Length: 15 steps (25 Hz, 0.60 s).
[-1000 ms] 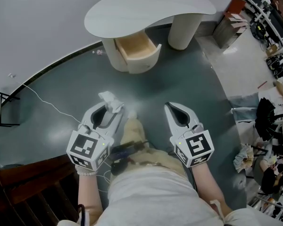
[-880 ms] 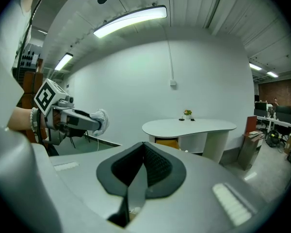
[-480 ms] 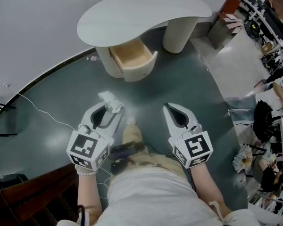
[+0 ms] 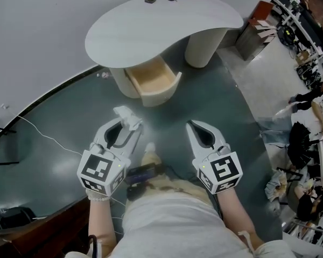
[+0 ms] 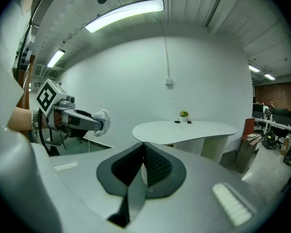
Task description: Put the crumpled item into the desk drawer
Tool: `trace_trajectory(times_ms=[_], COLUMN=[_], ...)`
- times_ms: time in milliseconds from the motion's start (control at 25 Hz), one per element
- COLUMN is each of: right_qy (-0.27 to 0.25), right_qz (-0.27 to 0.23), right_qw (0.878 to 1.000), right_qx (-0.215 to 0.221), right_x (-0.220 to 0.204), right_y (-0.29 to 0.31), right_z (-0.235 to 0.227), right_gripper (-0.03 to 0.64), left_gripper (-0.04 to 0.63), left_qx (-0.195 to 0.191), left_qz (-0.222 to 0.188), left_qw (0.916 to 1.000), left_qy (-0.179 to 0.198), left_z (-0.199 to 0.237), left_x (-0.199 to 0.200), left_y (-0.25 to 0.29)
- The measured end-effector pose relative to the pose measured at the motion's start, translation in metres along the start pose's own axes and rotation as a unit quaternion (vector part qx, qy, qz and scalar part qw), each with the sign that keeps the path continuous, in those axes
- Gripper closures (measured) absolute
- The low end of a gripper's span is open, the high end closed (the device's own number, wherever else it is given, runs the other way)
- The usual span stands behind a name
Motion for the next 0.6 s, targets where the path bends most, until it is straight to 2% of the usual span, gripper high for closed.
trace_trajectory(times_ms=[600], right_qy=[0.007], right_qz=[0.008], right_qw=[0.999], right_qx=[-0.033], right_x=[0.031], right_y=[0.067], right_z=[-0.023], right_gripper=[0.612], left_gripper=[0.454], left_qx=[-0.035], left_qz=[-0.004], left_qw=[0.9994], left_qy=[0.008], left_z=[0.075], left_x=[0.03], left_y=[0.048])
Point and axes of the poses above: the fingertips, and each gripper's own axes: y forward along the fingers, z to its left, x out of its top, the point moved 9 cm from there along -y, backward along the fingers, and after that the axes turned 2 degrees about z, right-handed, at the moved point
